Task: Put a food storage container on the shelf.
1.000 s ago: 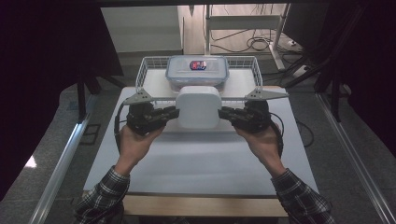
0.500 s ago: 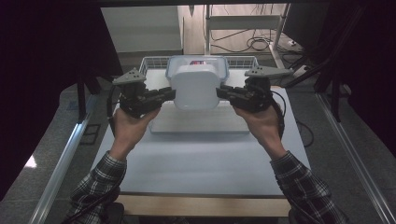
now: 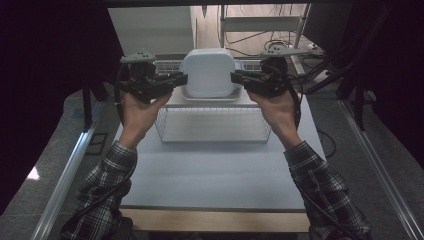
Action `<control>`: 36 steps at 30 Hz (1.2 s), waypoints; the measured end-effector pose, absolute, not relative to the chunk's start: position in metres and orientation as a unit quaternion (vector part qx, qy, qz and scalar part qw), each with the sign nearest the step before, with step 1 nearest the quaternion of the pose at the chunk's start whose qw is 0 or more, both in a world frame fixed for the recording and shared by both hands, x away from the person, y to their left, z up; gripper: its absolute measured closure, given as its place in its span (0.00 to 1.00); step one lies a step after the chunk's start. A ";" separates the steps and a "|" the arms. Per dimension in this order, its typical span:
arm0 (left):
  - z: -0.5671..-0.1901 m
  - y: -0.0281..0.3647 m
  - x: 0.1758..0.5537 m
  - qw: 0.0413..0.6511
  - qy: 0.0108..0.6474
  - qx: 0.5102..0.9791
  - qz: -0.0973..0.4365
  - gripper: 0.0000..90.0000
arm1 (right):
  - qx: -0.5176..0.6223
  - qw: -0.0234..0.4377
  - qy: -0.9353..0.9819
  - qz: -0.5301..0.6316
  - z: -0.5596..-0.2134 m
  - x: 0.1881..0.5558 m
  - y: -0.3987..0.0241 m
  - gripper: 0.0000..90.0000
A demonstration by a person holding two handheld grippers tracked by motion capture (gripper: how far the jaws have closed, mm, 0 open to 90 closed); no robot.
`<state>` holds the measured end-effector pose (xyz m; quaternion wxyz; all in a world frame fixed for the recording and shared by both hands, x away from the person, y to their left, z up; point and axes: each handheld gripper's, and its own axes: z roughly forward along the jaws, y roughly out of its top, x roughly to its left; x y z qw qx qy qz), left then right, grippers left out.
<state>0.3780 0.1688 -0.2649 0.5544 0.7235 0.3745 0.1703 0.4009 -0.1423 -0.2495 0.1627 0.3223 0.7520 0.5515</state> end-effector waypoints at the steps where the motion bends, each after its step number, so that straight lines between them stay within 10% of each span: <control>1: -0.264 0.169 0.382 0.552 0.375 0.725 0.169 0.87 | 0.323 0.162 0.752 0.551 -0.249 0.403 -0.142 0.87; 36: -0.258 0.164 0.425 0.563 0.385 0.715 0.154 0.63 | 0.354 0.147 0.741 0.552 -0.247 0.452 -0.134 0.72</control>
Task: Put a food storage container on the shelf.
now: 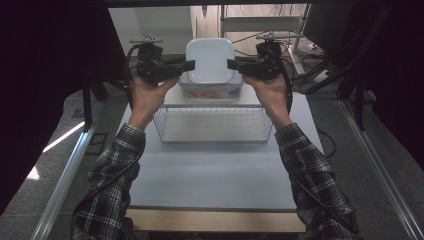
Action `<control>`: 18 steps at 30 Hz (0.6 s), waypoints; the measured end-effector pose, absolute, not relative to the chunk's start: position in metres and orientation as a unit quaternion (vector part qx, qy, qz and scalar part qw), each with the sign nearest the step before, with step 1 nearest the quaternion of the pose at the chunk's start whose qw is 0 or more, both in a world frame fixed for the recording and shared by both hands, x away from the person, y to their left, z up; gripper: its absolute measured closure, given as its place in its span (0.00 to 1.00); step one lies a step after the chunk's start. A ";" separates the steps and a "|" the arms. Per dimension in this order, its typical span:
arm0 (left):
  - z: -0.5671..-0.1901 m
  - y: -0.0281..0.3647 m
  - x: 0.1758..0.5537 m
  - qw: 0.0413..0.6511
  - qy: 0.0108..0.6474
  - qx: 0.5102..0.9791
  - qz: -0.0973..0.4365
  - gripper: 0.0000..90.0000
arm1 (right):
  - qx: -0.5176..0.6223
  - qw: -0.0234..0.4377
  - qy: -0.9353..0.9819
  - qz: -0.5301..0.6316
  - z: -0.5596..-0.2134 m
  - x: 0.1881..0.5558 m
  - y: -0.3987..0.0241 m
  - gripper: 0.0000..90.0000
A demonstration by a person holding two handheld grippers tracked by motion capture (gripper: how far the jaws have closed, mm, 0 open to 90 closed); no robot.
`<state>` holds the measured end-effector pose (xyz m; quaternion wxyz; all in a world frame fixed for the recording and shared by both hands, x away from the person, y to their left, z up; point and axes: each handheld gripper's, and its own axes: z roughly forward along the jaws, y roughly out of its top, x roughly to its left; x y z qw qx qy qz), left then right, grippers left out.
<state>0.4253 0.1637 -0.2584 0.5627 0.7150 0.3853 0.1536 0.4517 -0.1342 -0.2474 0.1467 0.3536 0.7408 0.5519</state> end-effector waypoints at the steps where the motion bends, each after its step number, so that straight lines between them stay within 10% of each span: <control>1: -0.258 0.163 0.427 0.561 0.386 0.716 0.156 0.63 | 0.355 0.147 0.741 0.551 -0.247 0.453 -0.134 0.71; 18: -0.260 0.157 0.443 0.534 0.411 0.715 0.186 0.49 | 0.371 0.150 0.733 0.550 -0.249 0.466 -0.129 0.63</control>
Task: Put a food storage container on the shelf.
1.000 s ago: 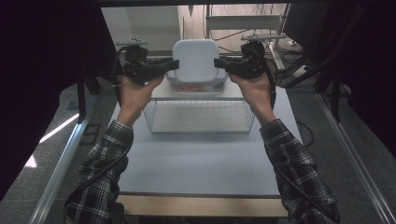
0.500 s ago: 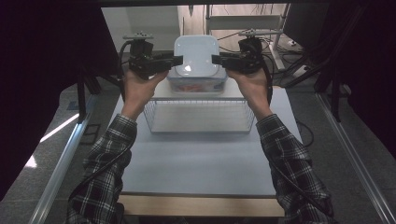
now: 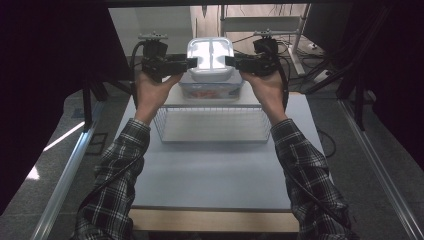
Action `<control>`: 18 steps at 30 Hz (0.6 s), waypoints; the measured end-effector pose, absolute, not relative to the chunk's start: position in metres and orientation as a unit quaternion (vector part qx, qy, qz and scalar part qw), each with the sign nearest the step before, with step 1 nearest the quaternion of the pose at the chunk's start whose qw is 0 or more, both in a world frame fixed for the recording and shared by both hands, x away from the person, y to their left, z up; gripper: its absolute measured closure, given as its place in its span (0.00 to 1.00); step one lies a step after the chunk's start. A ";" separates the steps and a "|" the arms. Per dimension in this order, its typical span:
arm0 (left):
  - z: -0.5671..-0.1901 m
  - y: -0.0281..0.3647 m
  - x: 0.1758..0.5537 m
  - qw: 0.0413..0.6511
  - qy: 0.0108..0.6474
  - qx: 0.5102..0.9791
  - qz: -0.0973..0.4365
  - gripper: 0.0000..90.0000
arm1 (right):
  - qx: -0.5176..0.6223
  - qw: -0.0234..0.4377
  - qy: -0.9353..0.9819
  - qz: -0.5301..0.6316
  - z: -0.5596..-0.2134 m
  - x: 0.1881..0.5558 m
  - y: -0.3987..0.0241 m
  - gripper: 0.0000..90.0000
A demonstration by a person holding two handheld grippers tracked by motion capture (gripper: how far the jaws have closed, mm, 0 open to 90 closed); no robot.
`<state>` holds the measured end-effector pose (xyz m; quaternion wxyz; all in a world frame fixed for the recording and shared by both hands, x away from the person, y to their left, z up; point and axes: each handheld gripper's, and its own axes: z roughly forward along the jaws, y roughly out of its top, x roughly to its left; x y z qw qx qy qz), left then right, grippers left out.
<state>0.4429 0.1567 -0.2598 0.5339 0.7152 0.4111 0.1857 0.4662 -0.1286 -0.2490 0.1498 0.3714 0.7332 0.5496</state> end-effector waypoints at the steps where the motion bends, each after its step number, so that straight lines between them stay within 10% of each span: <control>1: -0.259 0.156 0.443 0.532 0.411 0.716 0.189 0.48 | 0.372 0.150 0.733 0.549 -0.249 0.467 -0.128 0.63; 18: -0.261 0.154 0.428 0.554 0.371 0.711 0.224 0.14 | 0.340 0.161 0.737 0.562 -0.254 0.457 -0.135 0.26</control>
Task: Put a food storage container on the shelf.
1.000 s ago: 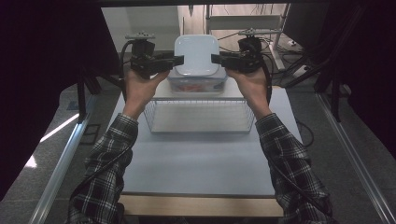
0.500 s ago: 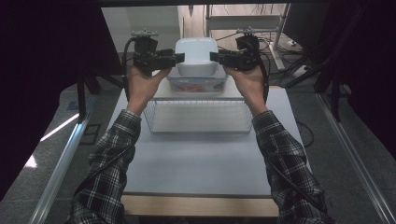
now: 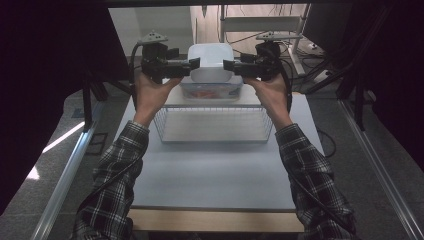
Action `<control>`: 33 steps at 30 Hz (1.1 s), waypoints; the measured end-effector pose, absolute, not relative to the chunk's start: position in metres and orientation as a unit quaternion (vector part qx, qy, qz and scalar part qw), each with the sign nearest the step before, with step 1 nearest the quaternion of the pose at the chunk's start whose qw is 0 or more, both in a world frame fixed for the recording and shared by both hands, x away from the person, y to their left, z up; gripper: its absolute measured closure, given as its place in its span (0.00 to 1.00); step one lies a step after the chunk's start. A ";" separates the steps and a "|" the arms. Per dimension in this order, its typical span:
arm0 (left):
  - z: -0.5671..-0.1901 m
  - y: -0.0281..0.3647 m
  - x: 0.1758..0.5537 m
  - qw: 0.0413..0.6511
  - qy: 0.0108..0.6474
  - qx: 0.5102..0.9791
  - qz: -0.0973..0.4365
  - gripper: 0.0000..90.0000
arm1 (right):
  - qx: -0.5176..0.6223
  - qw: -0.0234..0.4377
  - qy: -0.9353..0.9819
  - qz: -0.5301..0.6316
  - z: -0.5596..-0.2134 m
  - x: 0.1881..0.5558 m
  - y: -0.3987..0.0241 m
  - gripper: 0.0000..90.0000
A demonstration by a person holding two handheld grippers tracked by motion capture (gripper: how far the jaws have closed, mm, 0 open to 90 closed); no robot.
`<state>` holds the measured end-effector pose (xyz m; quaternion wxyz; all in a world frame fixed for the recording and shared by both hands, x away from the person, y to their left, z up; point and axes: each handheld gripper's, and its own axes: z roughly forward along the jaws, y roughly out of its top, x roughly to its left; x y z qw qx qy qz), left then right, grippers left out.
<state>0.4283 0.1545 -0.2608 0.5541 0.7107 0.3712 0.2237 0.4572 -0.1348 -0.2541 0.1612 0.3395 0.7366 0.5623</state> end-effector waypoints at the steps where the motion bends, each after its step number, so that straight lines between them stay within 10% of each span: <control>1: -0.262 0.154 0.427 0.552 0.368 0.714 0.222 0.12 | 0.335 0.164 0.740 0.560 -0.256 0.456 -0.136 0.24; 33: -0.324 0.159 0.376 0.527 0.323 0.753 0.227 0.02 | 0.295 0.163 0.764 0.551 -0.316 0.410 -0.163 0.07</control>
